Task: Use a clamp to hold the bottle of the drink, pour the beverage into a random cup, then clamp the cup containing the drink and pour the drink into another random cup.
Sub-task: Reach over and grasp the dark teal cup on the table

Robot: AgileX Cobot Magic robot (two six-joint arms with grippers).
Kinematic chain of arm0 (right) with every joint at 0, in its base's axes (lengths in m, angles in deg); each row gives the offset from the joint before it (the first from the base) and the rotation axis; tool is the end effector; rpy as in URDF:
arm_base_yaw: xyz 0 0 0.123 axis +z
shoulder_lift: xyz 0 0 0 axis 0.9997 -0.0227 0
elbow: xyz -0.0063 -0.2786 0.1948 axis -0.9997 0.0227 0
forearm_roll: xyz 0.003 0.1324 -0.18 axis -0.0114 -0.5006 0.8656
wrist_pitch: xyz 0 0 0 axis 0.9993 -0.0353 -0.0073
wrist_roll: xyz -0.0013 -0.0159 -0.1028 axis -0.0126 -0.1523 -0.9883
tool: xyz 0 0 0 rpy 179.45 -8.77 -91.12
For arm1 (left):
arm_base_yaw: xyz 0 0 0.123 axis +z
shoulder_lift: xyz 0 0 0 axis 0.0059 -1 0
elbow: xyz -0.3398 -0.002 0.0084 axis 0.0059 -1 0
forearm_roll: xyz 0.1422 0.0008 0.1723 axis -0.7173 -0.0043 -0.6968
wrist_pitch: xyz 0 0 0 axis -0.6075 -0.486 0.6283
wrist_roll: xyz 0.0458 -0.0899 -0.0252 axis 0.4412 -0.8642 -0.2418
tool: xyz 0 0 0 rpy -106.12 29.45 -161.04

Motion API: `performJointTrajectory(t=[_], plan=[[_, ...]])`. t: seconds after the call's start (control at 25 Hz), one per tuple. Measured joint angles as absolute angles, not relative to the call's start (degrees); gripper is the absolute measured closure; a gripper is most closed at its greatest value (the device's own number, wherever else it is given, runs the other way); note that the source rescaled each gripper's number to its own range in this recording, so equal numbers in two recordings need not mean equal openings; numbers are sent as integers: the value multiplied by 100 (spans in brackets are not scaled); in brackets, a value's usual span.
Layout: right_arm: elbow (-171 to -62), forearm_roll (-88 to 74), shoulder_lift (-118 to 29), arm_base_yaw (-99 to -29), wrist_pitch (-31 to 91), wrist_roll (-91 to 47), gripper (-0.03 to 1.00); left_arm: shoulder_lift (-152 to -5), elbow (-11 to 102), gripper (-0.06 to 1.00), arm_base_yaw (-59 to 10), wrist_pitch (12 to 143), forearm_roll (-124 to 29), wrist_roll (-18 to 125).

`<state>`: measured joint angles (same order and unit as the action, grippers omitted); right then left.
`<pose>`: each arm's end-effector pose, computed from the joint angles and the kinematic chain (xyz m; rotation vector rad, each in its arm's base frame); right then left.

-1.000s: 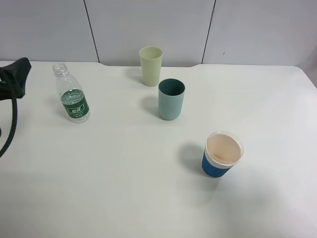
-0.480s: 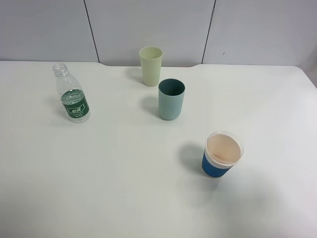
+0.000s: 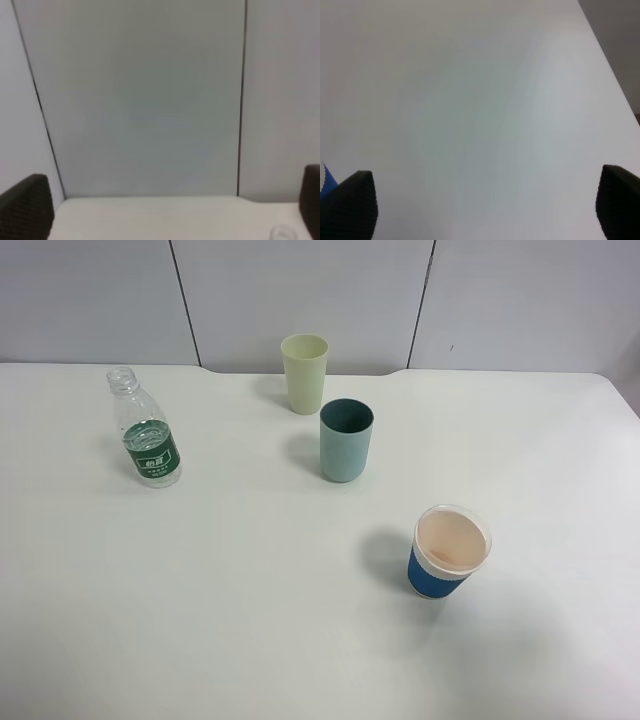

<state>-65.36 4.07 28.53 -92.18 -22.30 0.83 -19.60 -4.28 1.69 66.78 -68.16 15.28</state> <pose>-0.0750 -0.0006 0.2579 0.0651 2.0446 -0.1055 -0.0141 0.0027 0.3547 -0.0149 1.4759 0.0922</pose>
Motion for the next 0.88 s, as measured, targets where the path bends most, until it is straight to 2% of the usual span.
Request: performJointTrajectory(t=[0.4,0.88], plan=[[-6536,407,2853,-9218,-2230,83,18,-537,-428,-5,169,5336,-6816,1278],[-6536,407,2853,-9218,-2230,83,18,-486,-416,-5,169,3147,-6906,1316]])
